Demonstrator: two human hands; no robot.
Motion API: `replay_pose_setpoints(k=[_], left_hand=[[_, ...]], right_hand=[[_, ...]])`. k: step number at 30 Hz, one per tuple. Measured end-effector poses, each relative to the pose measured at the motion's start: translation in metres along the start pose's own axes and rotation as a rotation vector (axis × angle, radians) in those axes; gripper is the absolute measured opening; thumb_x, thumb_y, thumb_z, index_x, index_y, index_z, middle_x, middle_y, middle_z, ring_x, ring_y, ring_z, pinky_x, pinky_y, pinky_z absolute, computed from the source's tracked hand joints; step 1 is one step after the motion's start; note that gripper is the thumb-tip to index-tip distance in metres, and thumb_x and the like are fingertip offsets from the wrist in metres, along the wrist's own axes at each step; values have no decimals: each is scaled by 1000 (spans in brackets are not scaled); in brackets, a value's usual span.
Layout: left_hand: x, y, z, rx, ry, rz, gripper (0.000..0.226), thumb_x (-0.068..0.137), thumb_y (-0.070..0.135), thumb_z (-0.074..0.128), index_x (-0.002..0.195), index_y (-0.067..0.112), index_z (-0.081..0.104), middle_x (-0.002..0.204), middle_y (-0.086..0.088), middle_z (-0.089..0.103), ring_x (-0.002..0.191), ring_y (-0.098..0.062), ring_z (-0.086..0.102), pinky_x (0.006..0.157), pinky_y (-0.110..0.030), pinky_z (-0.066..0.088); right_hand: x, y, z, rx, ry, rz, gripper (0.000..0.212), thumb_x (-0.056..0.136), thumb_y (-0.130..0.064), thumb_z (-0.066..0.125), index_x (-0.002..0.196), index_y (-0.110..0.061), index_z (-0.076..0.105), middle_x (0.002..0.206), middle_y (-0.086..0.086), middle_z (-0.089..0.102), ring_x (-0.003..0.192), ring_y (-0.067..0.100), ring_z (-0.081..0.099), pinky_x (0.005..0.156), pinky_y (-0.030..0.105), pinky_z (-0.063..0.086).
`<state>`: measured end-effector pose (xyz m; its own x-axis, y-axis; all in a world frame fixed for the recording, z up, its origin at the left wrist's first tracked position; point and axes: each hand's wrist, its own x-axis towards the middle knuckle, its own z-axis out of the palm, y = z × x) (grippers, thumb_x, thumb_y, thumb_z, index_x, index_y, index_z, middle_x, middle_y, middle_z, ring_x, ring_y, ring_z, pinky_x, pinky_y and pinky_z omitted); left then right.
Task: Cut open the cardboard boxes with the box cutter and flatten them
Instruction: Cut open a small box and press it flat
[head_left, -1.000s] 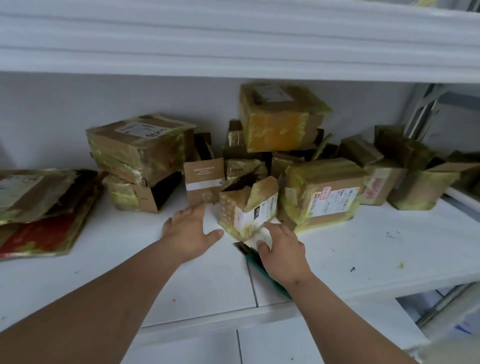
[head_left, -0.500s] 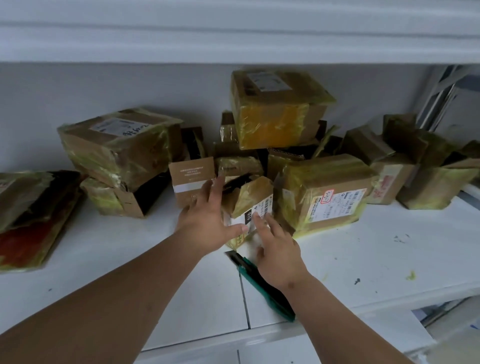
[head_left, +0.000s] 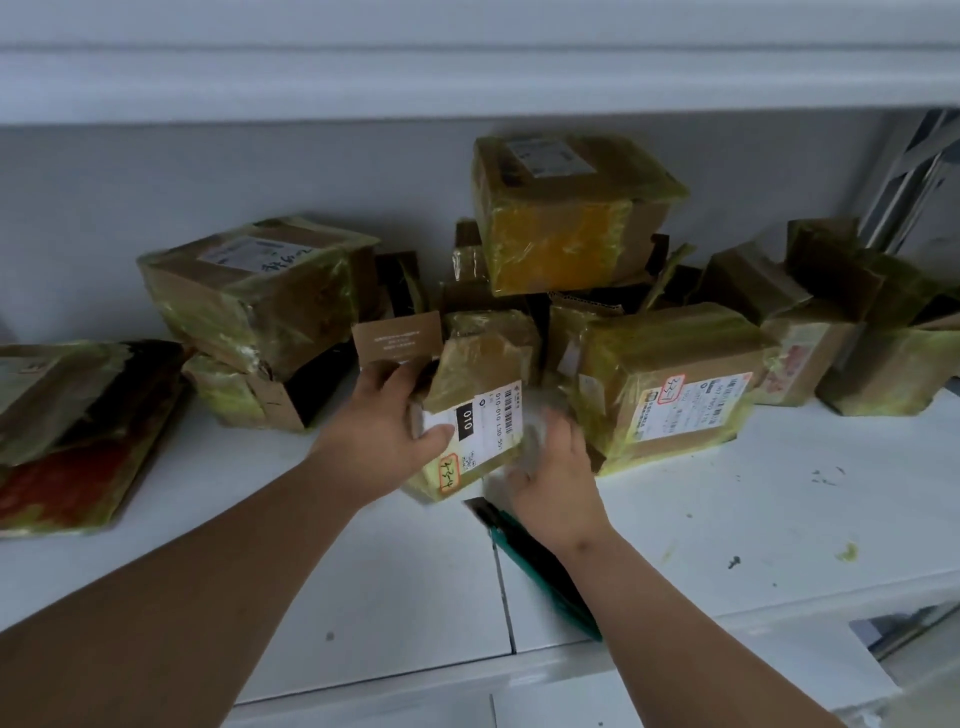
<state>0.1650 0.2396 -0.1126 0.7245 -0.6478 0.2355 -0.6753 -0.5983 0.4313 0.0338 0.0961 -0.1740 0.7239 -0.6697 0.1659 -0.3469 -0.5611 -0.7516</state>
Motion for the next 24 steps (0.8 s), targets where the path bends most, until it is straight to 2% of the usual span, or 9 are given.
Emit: replay_pose_setpoints(k=[3,6,9,10,12,15,18,21,24], left_hand=[[-13,-10,-14,-174,17,-146,65,85,48,64,143,40,36,136,2,42,116,-19,52,89,-32,43],[-26,-25,-26,-353,-11,-283,66,81,58,59,141,42,36,130,5,58,112,-20,59,97,-41,48],[-45,-36,-32,-519,-10,-461,67,88,60,54,145,42,24,120,4,66,103,-25,64,84,-38,53],[-52,-40,-32,-554,5,-521,64,93,56,52,146,38,20,116,1,66,97,-25,65,76,-35,53],[-65,-43,-31,-549,22,-608,63,98,49,49,149,32,16,124,-5,60,96,-26,61,72,-35,50],[-83,-46,-30,-261,25,-548,45,101,35,46,143,31,31,139,-8,43,102,-27,55,82,-37,46],[-97,-31,-32,139,-42,-333,42,99,46,41,140,35,45,152,-2,29,131,-28,34,105,-44,38],[-100,-15,-29,356,-226,-167,68,90,71,38,150,40,27,160,5,15,145,-24,14,115,-45,24],[-97,-12,-25,433,-308,-114,66,94,66,35,152,47,11,163,8,8,149,-23,8,115,-45,20]], right_hand=[[-9,-20,-5,233,-164,6,69,81,-28,62,144,-33,33,134,-13,51,124,11,50,104,27,41],[-23,-36,-4,361,-233,-104,49,85,-27,63,120,-57,44,112,-32,62,103,-4,61,84,13,46],[-33,-39,2,366,-235,-126,50,91,-18,64,113,-58,46,104,-31,61,92,-11,59,79,9,43],[-38,-39,3,348,-249,-114,48,92,-19,65,118,-55,46,102,-29,60,90,-9,59,80,11,44],[-46,-40,7,281,-268,-101,53,93,-25,64,139,-38,43,101,-20,61,88,0,60,84,20,47],[-55,-41,14,205,-272,-116,50,96,-25,60,144,-24,43,100,-10,61,88,10,61,86,27,48],[-62,-39,15,190,-284,-125,44,98,-20,55,141,-21,47,101,-7,63,91,11,61,88,26,48],[-69,-33,10,174,-279,-115,42,98,-16,49,139,-23,49,98,-9,66,96,12,62,92,26,48],[-72,-21,0,-5,-165,-131,42,96,-17,50,138,-21,52,114,-4,66,112,21,58,97,34,46]])
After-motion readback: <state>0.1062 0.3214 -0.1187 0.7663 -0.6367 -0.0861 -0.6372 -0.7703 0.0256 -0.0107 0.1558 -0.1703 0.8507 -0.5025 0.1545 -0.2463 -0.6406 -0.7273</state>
